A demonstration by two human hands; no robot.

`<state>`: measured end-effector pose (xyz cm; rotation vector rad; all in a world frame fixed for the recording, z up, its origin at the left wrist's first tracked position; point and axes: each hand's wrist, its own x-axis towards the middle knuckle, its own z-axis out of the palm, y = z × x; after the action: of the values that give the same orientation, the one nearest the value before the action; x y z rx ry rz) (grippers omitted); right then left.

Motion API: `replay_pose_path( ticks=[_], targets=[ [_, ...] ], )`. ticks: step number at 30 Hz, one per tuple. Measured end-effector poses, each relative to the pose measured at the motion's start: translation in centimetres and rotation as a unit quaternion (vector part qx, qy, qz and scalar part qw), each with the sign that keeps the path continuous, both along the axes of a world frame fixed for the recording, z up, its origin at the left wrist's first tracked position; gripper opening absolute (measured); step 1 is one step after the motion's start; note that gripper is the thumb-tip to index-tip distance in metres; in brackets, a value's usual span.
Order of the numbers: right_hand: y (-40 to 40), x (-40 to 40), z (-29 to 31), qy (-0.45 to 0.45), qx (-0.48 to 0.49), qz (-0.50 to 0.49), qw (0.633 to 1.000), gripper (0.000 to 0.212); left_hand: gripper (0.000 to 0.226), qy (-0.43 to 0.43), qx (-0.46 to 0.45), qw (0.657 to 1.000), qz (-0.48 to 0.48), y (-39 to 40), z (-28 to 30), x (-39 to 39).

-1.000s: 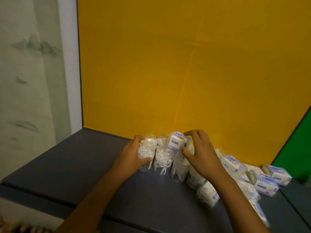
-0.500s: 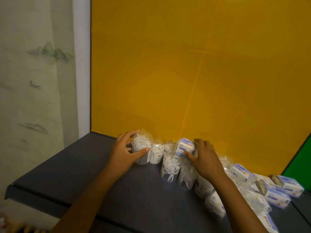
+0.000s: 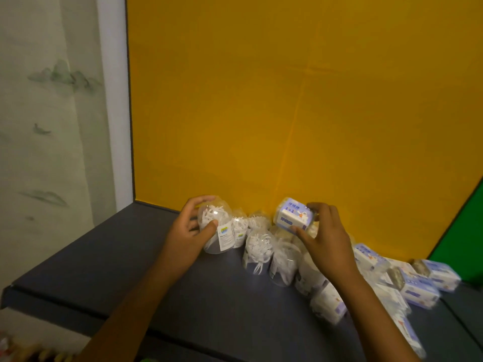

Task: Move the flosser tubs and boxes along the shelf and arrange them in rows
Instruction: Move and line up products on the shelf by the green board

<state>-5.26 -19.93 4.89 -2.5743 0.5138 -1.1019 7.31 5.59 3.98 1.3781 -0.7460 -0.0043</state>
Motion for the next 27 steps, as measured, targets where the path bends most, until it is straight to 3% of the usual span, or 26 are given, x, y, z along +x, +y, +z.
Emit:
replay_pose_path(
  ticks=[6, 14, 20, 27],
  targets=[
    [-1.8, -6.7, 3.0, -0.053, -0.023, -0.013, 0.998, 0.054, 0.048, -0.03, -0.031, 0.999, -0.024, -3.5, 3.4, -4.3],
    [-6.3, -19.6, 3.9, -0.043, -0.009, -0.068, 0.997, 0.052, 0.042, -0.093, -0.003, 0.992, -0.082, -10.0, 4.9, -13.5],
    [-8.7, -29.9, 4.2, -0.038, -0.022, -0.112, 0.993, 0.052, 0.066, -0.085, 0.024, 0.993, -0.072, -14.6, 5.0, -20.9],
    [-11.3, -40.2, 2.7, -0.028, -0.012, -0.147, 0.989, 0.054, 0.07, -0.097, 0.043, 0.991, -0.083, -18.3, 3.4, -29.6]
  ],
)
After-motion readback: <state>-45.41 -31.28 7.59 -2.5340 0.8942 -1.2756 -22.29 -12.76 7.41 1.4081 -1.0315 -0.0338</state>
